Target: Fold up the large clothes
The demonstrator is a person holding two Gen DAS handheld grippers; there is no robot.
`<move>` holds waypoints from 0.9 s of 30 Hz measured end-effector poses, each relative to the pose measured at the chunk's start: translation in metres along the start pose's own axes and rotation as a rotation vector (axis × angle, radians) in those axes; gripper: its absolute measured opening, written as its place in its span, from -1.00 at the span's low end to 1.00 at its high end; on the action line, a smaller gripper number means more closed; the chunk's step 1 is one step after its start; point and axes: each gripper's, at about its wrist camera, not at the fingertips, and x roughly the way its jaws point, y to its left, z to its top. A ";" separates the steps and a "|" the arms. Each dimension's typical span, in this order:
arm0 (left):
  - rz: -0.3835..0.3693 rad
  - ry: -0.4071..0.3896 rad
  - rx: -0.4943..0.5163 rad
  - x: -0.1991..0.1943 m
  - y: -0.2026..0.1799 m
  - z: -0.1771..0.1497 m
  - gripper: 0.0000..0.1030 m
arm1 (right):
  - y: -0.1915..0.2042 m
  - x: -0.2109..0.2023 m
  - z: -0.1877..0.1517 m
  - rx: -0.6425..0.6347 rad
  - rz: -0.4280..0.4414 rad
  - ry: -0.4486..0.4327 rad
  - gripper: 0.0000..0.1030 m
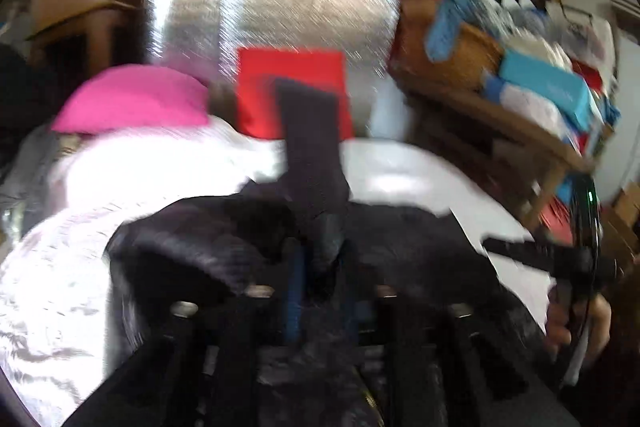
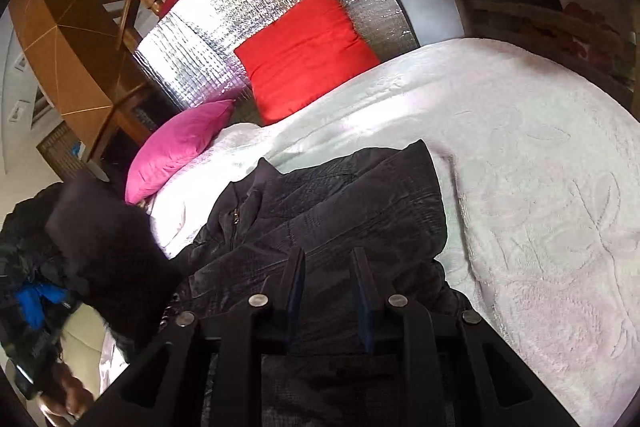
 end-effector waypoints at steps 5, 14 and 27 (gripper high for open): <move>-0.112 -0.108 -0.146 -0.033 0.038 0.016 0.55 | -0.011 0.006 0.007 0.072 0.082 0.053 -0.48; 0.197 0.039 -0.357 -0.012 0.127 -0.008 0.61 | -0.005 0.015 0.003 0.134 0.226 0.088 0.71; 0.330 0.322 -0.262 0.042 0.120 -0.052 0.60 | 0.021 0.115 -0.011 -0.010 0.056 0.297 0.14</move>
